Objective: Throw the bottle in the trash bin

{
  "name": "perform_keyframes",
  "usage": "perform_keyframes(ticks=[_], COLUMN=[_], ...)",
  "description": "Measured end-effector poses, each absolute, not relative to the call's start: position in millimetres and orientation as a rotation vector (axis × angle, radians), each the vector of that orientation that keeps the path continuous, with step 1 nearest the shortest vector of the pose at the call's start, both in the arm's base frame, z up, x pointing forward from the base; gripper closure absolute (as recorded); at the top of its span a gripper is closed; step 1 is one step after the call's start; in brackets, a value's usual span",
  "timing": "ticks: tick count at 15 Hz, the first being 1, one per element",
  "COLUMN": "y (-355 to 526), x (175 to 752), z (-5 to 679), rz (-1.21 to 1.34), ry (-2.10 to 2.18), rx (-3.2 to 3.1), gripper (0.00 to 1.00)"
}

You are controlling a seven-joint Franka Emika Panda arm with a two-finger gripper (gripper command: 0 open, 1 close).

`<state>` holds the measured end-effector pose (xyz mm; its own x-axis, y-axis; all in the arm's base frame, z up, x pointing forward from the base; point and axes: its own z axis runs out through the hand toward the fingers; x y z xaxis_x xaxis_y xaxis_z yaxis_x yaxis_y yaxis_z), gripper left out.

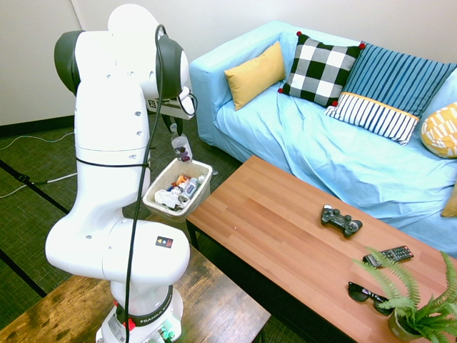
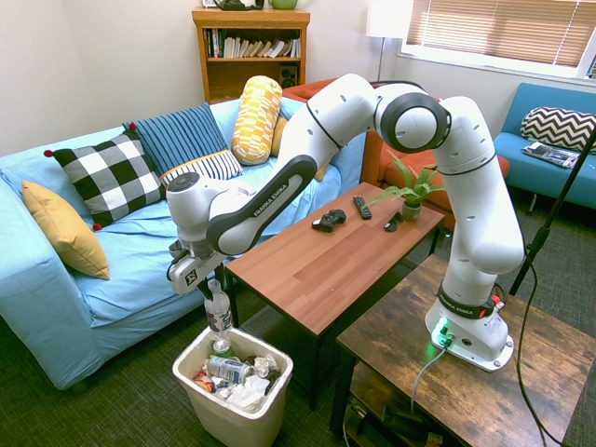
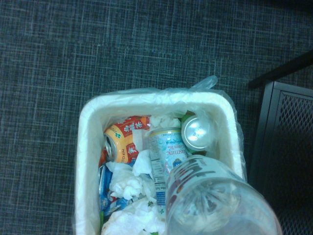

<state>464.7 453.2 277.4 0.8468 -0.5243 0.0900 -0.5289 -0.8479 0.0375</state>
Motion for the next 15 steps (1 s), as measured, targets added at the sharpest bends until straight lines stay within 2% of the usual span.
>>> perform_keyframes(ticks=[15], y=[440.4], x=[472.4], z=[263.5], rz=[0.078], ry=[-0.854], rx=[2.932], gripper=[0.0])
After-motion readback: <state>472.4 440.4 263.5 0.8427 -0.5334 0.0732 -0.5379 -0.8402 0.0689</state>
